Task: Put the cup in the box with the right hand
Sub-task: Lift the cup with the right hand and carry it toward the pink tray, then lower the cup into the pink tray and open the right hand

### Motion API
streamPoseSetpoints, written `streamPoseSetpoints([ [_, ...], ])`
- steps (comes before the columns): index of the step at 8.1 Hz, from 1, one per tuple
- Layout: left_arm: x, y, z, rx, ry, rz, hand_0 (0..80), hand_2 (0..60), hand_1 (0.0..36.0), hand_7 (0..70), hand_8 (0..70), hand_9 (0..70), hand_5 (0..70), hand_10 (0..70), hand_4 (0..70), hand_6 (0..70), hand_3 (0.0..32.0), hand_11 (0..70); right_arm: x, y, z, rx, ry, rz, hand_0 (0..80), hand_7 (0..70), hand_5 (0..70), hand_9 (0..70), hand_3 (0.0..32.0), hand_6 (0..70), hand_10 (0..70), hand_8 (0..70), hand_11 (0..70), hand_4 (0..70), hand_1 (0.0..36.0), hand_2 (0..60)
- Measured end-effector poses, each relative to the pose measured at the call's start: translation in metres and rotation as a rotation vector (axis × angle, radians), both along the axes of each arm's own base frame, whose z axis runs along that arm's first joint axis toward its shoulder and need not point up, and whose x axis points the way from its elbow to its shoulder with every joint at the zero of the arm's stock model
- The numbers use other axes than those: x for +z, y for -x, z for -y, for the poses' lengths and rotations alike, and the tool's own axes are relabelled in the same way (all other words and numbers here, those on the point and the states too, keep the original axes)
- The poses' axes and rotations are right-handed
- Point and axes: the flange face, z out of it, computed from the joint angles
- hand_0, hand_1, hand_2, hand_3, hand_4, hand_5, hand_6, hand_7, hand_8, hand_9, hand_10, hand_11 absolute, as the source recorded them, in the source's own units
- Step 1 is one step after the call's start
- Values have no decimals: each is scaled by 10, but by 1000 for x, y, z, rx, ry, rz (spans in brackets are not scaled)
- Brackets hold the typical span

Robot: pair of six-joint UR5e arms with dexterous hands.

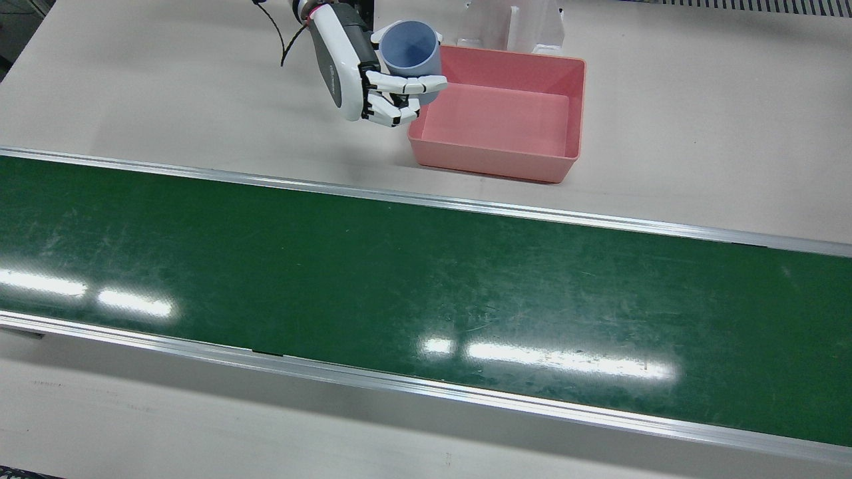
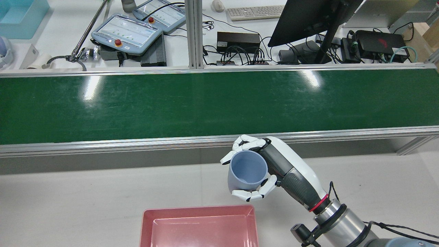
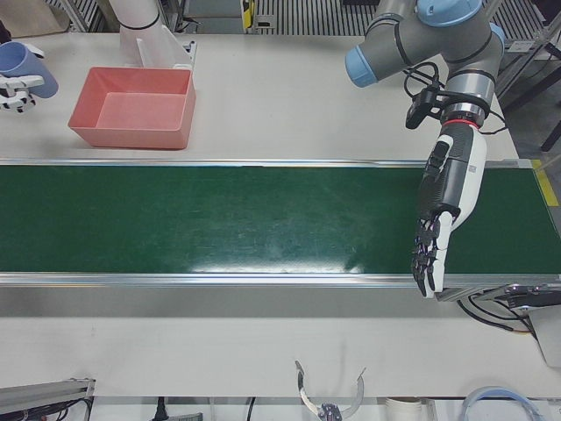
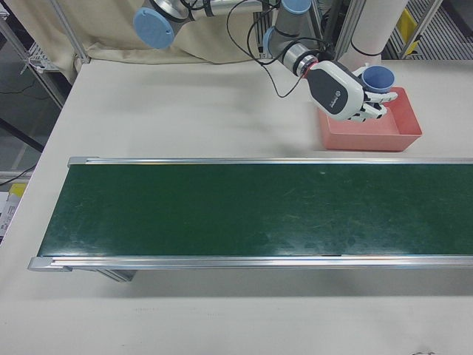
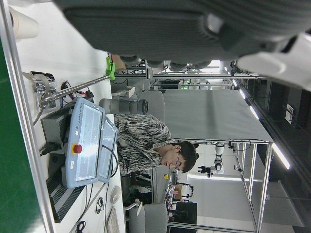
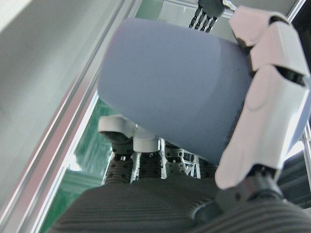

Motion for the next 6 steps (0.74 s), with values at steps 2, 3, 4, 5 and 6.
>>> streamPoseSetpoints([
  [2,0,0,0,0,0,0,0,0,0,0,0,0,0,0,0,0,0,0,9,51,-37,-60,-11,-35,586,75,62,105,0,33,9,60,33,182,134,12],
  [3,0,0,0,0,-1,0,0,0,0,0,0,0,0,0,0,0,0,0,23,82,-49,-87,-14,-13,561,64,56,104,0,29,2,60,21,164,123,12],
  [4,0,0,0,0,-1,0,0,0,0,0,0,0,0,0,0,0,0,0,35,108,-62,-112,-18,21,541,97,50,125,0,34,0,71,0,194,124,25],
  [5,0,0,0,0,-1,0,0,0,0,0,0,0,0,0,0,0,0,0,40,123,-71,-128,-21,45,541,114,47,136,0,36,0,76,0,227,107,18],
  [6,0,0,0,0,-1,0,0,0,0,0,0,0,0,0,0,0,0,0,39,127,-75,-135,-22,61,515,124,45,141,0,37,0,77,0,184,140,61],
])
